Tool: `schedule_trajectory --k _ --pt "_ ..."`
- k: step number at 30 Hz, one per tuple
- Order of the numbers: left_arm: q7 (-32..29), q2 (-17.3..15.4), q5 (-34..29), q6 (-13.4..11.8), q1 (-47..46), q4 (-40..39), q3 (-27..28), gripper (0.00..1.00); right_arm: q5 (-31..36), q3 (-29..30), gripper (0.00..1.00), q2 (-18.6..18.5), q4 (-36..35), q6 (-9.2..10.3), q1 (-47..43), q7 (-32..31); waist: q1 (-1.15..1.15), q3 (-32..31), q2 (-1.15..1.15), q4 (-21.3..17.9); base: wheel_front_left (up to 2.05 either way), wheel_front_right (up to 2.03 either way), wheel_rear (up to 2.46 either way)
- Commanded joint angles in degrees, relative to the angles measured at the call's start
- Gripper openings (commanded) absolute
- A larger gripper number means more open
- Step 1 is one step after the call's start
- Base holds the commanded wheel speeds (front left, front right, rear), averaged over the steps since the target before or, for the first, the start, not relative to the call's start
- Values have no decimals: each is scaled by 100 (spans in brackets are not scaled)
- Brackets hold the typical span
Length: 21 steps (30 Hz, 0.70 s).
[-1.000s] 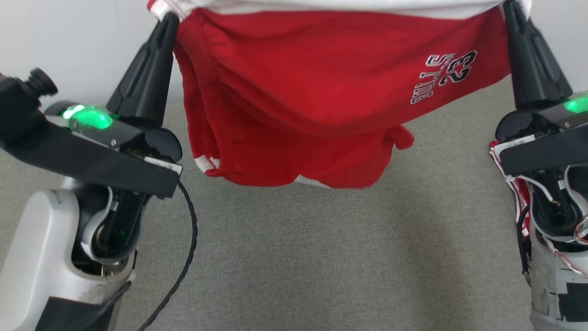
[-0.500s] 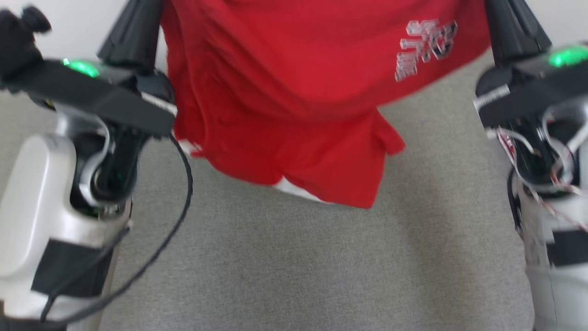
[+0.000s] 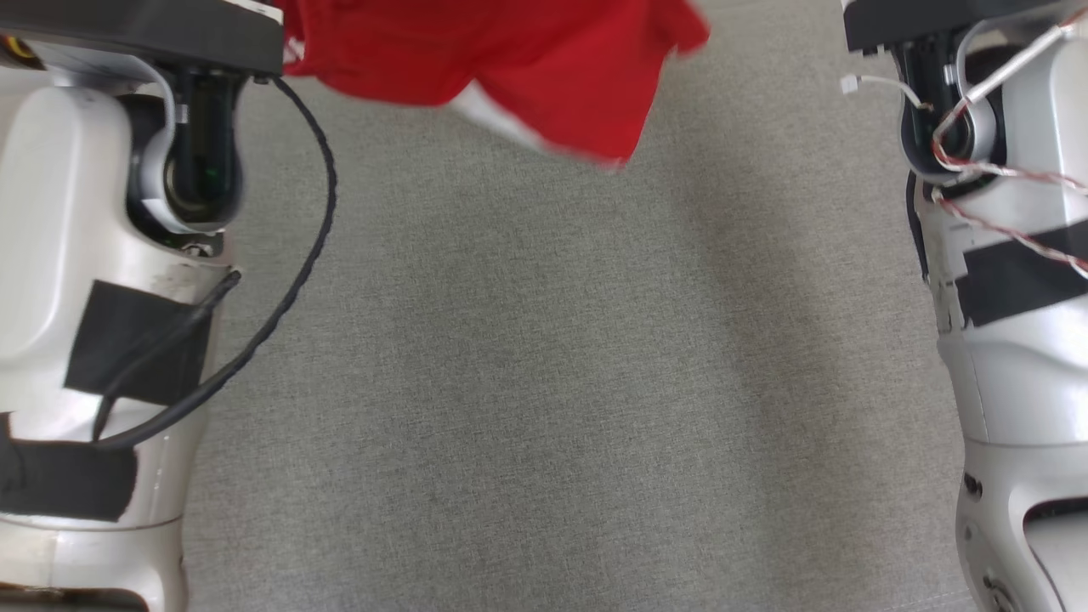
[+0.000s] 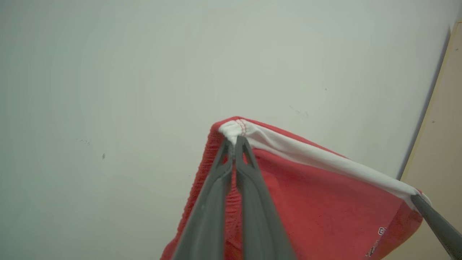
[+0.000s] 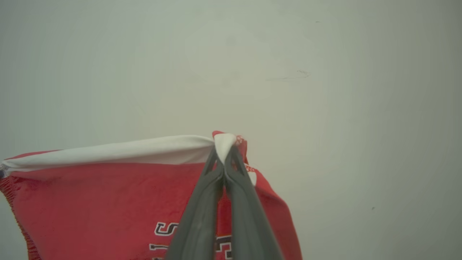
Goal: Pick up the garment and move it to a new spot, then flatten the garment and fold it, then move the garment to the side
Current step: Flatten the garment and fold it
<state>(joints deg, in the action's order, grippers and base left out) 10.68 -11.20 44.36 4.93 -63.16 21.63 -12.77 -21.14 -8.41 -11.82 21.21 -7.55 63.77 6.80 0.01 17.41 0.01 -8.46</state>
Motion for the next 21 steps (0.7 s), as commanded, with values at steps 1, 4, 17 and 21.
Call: schedule_trajectory --k 1,4,17,21 --pt "99 27 -96 63 -55 122 -48 0 88 -10 0 47 187 16 121 243 -1 54 -1 -5 0 0 0" --pt "219 24 -129 139 42 346 -157 0 267 -133 0 20 531 16 223 514 -1 112 -1 8 0 0 0" --pt "434 26 197 255 1365 474 -752 0 -394 -1063 0 -558 666 16 -1034 311 -1 -257 -1 110 0 0 0" --pt "440 -71 321 257 1847 234 -884 0 -757 -1193 0 -715 284 16 -1532 132 -1 -445 -1 106 0 0 0"
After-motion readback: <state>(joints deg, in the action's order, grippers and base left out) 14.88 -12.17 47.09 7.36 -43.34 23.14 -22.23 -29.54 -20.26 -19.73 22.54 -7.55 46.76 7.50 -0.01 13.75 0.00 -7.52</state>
